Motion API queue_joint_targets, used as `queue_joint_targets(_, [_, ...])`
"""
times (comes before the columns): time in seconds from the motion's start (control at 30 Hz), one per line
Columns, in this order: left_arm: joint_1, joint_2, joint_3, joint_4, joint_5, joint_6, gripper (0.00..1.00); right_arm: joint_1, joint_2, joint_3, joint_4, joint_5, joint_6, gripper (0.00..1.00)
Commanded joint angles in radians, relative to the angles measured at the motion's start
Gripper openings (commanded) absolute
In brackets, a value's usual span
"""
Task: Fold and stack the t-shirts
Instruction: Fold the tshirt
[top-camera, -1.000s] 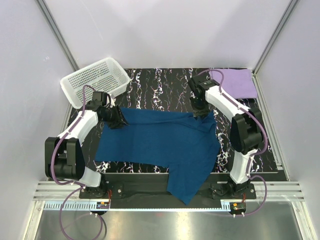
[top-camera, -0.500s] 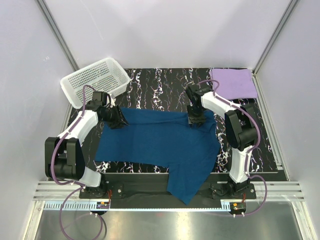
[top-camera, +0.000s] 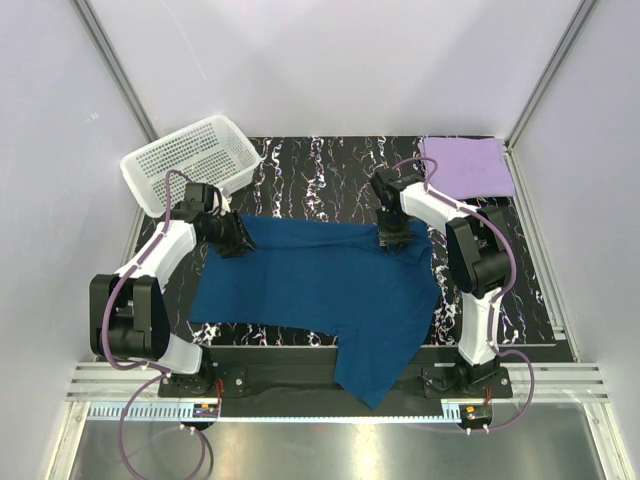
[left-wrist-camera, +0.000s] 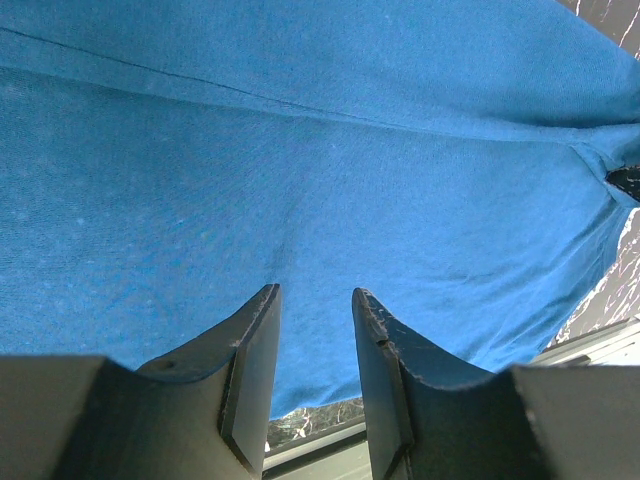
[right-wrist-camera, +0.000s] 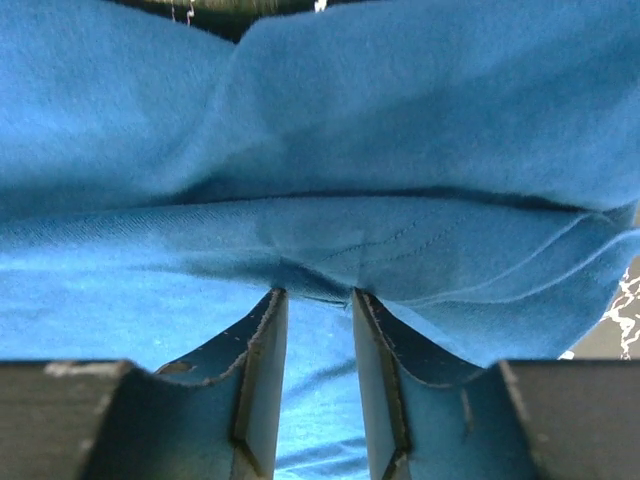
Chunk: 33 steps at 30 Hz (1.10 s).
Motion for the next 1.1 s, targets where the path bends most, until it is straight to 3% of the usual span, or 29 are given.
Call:
queue_joint_targets(0.0, [0.000, -0.021, 0.005, 0.010, 0.020, 0.013, 0.40, -0.006, 0.011, 0.046, 0.018, 0.027, -0.016, 0.38])
queue_joint_targets(0.07, [0.000, -0.021, 0.005, 0.010, 0.019, 0.014, 0.40, -0.008, 0.016, 0.049, 0.018, 0.028, -0.016, 0.37])
queue_joint_targets(0.23, [0.000, -0.023, 0.004, 0.008, 0.019, 0.016, 0.40, -0.008, 0.014, 0.067, 0.001, 0.039, -0.031, 0.15])
queue_joint_targets(0.37, [0.000, -0.018, 0.005, 0.008, 0.020, 0.014, 0.40, -0.009, -0.009, 0.092, -0.063, 0.012, -0.028, 0.08])
queue_joint_targets(0.7, [0.000, -0.009, -0.004, 0.021, 0.025, 0.013, 0.40, -0.003, -0.134, 0.027, -0.130, -0.329, 0.098, 0.08])
queue_joint_targets(1.07, [0.000, -0.017, -0.010, 0.019, 0.028, 0.010, 0.40, 0.043, -0.159, -0.017, -0.165, -0.429, 0.124, 0.08])
